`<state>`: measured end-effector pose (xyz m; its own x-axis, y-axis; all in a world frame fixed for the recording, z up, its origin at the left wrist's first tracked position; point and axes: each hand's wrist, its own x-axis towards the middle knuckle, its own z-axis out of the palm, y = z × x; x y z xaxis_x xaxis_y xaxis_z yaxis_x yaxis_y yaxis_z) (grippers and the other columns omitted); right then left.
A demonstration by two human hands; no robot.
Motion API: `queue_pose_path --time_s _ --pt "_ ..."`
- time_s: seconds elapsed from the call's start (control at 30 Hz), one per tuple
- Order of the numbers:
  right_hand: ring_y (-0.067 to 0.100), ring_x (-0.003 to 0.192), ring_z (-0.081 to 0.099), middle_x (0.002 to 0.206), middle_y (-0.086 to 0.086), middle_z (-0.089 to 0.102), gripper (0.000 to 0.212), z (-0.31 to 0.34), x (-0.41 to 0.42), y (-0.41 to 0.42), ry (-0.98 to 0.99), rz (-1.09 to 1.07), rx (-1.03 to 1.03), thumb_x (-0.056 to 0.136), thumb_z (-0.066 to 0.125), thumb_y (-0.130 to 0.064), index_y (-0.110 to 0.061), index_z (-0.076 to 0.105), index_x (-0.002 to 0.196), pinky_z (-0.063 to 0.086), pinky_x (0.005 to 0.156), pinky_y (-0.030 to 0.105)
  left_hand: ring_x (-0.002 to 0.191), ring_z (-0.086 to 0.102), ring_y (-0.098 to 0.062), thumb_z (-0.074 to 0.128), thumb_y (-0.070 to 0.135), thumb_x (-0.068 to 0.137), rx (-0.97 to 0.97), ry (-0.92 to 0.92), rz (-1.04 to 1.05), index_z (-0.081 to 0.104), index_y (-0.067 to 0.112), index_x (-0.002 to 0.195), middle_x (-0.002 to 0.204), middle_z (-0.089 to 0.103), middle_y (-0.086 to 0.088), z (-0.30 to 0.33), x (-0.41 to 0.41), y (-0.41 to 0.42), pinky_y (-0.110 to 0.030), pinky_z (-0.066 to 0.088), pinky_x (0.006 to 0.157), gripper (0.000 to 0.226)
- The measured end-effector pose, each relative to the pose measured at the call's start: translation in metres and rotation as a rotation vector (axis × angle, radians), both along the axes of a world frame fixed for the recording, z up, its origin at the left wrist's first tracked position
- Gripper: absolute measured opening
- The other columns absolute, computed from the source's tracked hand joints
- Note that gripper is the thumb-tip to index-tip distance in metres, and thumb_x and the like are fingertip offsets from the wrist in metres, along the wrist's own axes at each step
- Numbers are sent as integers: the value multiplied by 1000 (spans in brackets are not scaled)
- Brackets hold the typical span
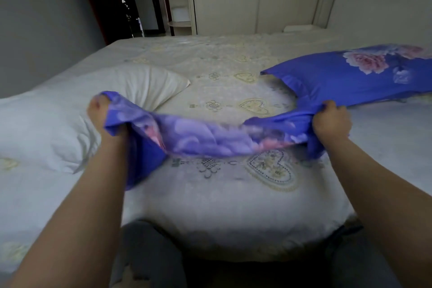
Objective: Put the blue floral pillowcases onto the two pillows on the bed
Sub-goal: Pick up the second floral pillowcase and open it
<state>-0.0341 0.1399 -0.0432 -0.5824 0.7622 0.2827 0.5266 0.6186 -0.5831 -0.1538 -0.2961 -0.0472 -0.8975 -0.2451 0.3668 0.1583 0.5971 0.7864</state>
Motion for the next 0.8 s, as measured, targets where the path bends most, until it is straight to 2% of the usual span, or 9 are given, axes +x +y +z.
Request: queue_pose_path --time_s 0.07,0.13,0.23,0.3,0.4,0.47,0.53,0.67,0.8 --pt "39 121 37 130 20 42 33 -6 7 6 -264 54 276 88 48 -15 -16 59 119 26 103 44 81 62 -34 46 34 69 -97 -25 108 56 10 83 71 49 -5 14 -8 -29 -33 37 61 29" --pt "35 119 40 128 12 46 28 -17 9 -4 -287 247 409 82 56 -11 -20 67 106 27 101 41 99 57 -40 53 17 73 -151 73 222 62 8 97 95 58 -17 27 6 -41 -38 42 77 27" --pt "30 107 56 117 5 61 22 -24 11 -34 -188 638 236 89 52 -14 -19 66 105 42 89 34 107 50 -31 35 -5 63 -115 450 157 63 8 106 115 56 -17 32 44 4 -34 38 94 53" --pt "25 100 59 108 3 65 30 -23 9 -56 -326 709 3 94 47 -42 -20 61 108 43 80 31 102 55 -25 36 -2 68 -58 495 -44 63 8 106 107 63 -12 30 52 34 -29 39 92 48" --pt "24 87 59 90 3 64 56 -18 6 -76 -507 768 -76 87 40 -68 -15 60 90 42 75 34 103 58 -24 46 32 89 -303 76 -386 58 23 118 113 64 -4 23 48 67 -33 44 92 33" --pt "20 82 56 83 -1 58 49 -21 4 -78 -539 789 4 84 50 -64 -17 60 89 43 72 32 123 47 -26 58 61 78 -749 -295 -521 43 33 136 137 49 -1 6 48 77 -43 38 103 66" --pt "18 70 52 69 -3 51 34 -27 4 -78 -433 802 23 86 59 -49 -18 54 73 39 61 30 134 34 -26 63 64 70 -997 -485 -591 40 38 138 148 34 6 -15 51 75 -47 31 107 76" --pt "23 67 51 71 9 54 32 -33 4 -75 -118 762 -36 95 52 -24 -10 51 65 38 61 34 126 47 -18 60 37 81 -704 -105 -610 70 22 109 134 55 6 -40 51 57 -32 36 104 33" --pt "20 65 52 69 6 57 23 -11 0 -63 -280 833 -198 94 54 -23 -9 60 76 35 57 28 87 55 -8 57 -1 86 -139 -87 -555 69 11 94 90 64 0 -21 56 43 -4 38 71 19"
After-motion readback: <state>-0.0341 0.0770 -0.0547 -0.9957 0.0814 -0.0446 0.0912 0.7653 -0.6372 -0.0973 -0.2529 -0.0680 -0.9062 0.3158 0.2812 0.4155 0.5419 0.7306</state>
